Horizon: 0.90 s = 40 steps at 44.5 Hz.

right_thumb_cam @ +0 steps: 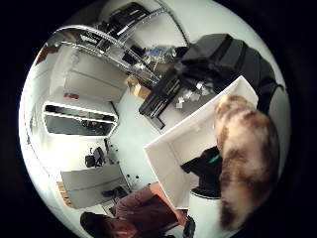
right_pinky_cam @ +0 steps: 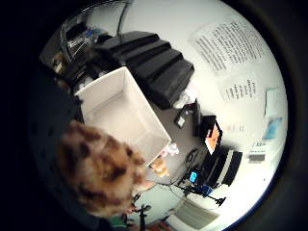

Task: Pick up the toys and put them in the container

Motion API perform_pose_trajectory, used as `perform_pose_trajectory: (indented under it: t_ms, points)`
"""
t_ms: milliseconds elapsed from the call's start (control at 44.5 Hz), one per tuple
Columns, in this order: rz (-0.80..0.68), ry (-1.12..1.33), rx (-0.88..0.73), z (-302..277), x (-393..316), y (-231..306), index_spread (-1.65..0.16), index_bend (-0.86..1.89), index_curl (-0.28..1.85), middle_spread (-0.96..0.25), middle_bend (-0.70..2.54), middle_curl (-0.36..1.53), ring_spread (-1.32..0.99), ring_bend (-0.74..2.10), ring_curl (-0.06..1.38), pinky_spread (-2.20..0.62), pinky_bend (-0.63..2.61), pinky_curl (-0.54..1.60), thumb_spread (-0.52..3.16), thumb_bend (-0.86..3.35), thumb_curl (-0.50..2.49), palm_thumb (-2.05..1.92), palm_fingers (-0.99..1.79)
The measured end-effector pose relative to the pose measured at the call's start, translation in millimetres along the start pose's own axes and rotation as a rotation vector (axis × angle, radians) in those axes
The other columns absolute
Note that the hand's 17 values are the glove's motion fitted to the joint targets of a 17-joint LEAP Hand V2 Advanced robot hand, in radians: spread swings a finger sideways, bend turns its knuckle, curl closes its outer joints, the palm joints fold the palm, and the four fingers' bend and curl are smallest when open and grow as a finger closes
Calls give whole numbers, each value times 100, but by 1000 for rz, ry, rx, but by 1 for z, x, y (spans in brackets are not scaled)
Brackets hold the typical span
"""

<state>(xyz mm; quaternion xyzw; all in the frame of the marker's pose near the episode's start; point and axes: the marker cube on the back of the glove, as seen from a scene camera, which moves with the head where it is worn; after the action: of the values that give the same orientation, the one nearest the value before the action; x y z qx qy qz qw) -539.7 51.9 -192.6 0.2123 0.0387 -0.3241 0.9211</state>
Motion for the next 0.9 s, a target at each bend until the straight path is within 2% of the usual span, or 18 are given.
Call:
perform_pose_trajectory:
  t_ms: [45, 135, 180, 202, 224, 247, 337, 449, 651, 763, 898]
  points:
    - [50, 19, -86, 6, 2, 1, -13, 132, 74, -12, 146, 70, -38, 137, 65, -30, 94, 60, 44, 6, 90, 51, 83]
    - [112, 107, -388, 21, 13, 13, -14, 123, 75, -13, 143, 70, -37, 139, 67, -28, 91, 62, 53, 1, 90, 45, 63]
    - [132, 123, -475, 26, 17, 18, -15, 100, 72, -15, 128, 66, -35, 127, 65, -22, 91, 64, 76, -11, 81, 21, 4]
    - [142, 119, -488, 26, 18, 19, -16, 86, 71, -14, 106, 60, -30, 115, 65, -19, 104, 70, 79, -17, 75, 8, -44]
    - [145, 107, -482, 26, 19, 20, -17, 72, 67, -12, 85, 55, -24, 100, 62, -15, 116, 71, 80, -19, 72, -1, -79]
    - [140, 89, -464, 26, 19, 19, -18, 60, 63, -10, 75, 51, -21, 90, 59, -13, 119, 67, 82, -17, 70, -5, -83]
    - [139, 66, -408, 17, 24, 22, -20, 29, 46, -7, 45, 40, -12, 61, 46, -5, 117, 59, 89, -13, 61, -12, -68]
    - [185, 103, -414, 3, 37, 35, -21, 11, 35, -4, 22, 33, -5, 40, 36, 1, 107, 55, 96, -10, 53, -12, -51]
    - [260, 159, -382, -34, 79, 66, -22, 6, 27, -2, 10, 28, 1, 23, 30, 6, 95, 48, 101, -9, 42, -11, -39]
    - [330, 198, -378, -45, 98, 60, -23, 5, 23, -2, 11, 27, 2, 20, 30, 7, 90, 45, 103, -8, 38, -11, -33]
    - [404, 187, -367, -41, 161, 98, -23, 7, 21, -3, 11, 25, 2, 20, 30, 8, 86, 43, 106, -7, 34, -9, -30]
